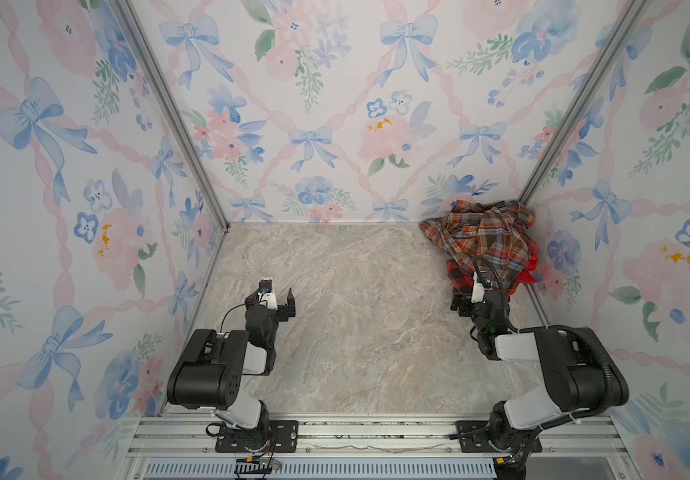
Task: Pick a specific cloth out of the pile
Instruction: 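Raise both grippers from rest toward the clothes pile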
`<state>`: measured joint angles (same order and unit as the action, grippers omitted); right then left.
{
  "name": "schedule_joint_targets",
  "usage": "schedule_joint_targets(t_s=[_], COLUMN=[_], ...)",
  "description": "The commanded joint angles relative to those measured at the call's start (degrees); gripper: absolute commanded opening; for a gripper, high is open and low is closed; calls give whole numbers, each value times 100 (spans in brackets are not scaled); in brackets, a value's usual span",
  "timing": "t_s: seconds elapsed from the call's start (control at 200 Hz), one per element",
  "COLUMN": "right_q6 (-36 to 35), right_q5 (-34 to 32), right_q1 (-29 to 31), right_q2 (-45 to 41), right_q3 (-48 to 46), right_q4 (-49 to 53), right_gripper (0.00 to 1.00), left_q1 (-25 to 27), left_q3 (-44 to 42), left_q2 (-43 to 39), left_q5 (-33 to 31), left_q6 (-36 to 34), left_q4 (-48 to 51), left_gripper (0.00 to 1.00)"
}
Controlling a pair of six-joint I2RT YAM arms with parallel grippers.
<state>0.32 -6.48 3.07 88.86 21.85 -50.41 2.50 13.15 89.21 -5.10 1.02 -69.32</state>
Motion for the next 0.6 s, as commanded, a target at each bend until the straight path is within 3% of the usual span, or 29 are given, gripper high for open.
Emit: schedule_joint_targets(t_s=[0.0,0.17,0.595], right_q6=[-62,-52,-57], right_q5=[-55,-42,-55], right_q1=[26,18,25], right_q2=[-27,-27,-27], right_q3=[83,83,74], right_q4=[-92,-92,-117], right_gripper=[97,97,97], left_q1=[12,-137,-136], left_q3=[56,68,64], left_q2=[53,52,53], left_q5=[18,320,324], left_q6=[-97,-11,-14], left_q4=[-32,6,6], left_gripper=[98,98,98])
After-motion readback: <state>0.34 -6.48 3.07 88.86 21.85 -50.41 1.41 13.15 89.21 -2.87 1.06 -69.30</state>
